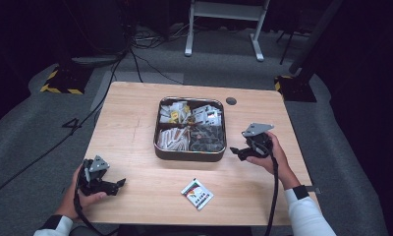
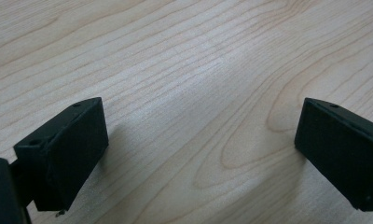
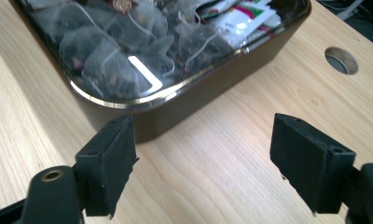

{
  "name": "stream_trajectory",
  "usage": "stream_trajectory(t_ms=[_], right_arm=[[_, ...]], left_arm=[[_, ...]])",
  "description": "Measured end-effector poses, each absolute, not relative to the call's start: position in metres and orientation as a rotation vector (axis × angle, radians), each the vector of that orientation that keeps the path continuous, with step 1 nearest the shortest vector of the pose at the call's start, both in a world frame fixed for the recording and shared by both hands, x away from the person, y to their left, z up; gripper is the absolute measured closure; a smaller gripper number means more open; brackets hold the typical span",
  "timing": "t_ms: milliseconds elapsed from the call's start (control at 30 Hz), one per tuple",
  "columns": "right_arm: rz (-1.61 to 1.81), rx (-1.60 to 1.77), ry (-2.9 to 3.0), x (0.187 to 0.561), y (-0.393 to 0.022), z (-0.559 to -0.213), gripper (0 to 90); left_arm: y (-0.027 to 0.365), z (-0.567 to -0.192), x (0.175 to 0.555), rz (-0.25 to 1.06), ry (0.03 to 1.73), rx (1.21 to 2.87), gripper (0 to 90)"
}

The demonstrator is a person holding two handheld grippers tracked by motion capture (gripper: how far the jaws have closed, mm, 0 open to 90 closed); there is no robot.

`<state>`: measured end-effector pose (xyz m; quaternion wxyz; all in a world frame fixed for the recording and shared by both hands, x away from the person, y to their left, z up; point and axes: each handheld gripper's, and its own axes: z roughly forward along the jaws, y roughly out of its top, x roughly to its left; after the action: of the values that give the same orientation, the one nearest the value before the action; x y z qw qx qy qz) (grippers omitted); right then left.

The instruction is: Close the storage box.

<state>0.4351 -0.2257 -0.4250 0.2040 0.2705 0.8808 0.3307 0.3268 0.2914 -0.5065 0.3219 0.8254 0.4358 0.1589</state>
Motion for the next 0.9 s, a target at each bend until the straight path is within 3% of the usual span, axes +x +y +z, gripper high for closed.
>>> stream_trajectory(t_ms=[900], right_arm=[[0.830, 0.804, 2.455, 0.407, -0.262, -0.451, 21.5]], left_arm=[[0.291, -0.506, 0.327, 0.417, 1.145, 2.167, 2.8]])
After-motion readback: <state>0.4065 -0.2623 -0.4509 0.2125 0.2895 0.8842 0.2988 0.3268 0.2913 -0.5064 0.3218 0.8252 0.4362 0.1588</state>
